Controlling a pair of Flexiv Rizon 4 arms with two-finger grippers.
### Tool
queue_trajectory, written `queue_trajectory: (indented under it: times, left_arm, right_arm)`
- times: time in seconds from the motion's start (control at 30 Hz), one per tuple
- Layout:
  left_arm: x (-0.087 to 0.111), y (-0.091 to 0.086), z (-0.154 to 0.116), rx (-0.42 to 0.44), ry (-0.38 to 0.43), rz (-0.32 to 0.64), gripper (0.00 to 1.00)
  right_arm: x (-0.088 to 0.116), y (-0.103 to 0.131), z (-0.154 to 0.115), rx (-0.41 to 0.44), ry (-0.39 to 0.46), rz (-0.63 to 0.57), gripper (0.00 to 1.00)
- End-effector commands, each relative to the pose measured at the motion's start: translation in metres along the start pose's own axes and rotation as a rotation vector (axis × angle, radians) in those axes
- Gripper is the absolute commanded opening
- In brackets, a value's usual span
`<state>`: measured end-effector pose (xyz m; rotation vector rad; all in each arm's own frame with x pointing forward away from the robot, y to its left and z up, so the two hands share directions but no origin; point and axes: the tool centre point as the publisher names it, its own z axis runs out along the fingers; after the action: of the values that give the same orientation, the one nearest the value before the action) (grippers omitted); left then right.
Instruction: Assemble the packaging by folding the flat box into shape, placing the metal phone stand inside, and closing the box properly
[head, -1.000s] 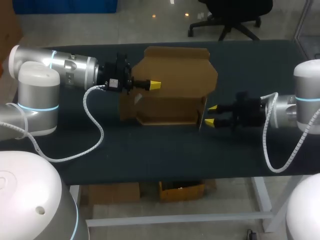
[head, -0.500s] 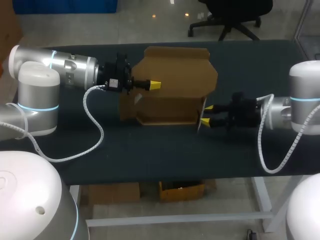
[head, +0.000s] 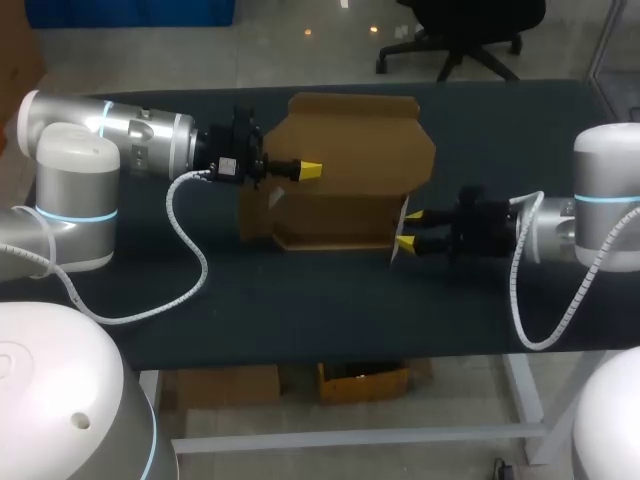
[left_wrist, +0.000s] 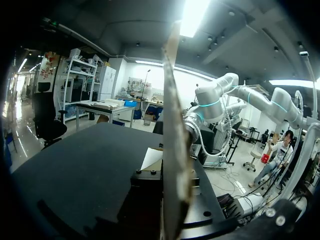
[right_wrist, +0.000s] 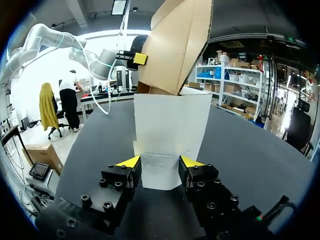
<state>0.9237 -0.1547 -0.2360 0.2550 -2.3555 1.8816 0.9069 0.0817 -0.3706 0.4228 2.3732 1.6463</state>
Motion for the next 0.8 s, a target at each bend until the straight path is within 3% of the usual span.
queue_trajectory:
  times: [0.03, 0.8]
  left_arm:
    - [0.0001, 0.0020, 0.0012, 0.002, -0.001, 0.001, 0.00]
    - [0.0001, 0.0020, 0.0012, 0.002, -0.001, 0.001, 0.00]
  right_arm:
    - [0.0023, -0.0013, 0.0028, -0.010, -0.016, 0.004, 0.45]
    - [0.0054, 0.0012, 0.0103, -0.011, -0.160, 0.036, 0.45]
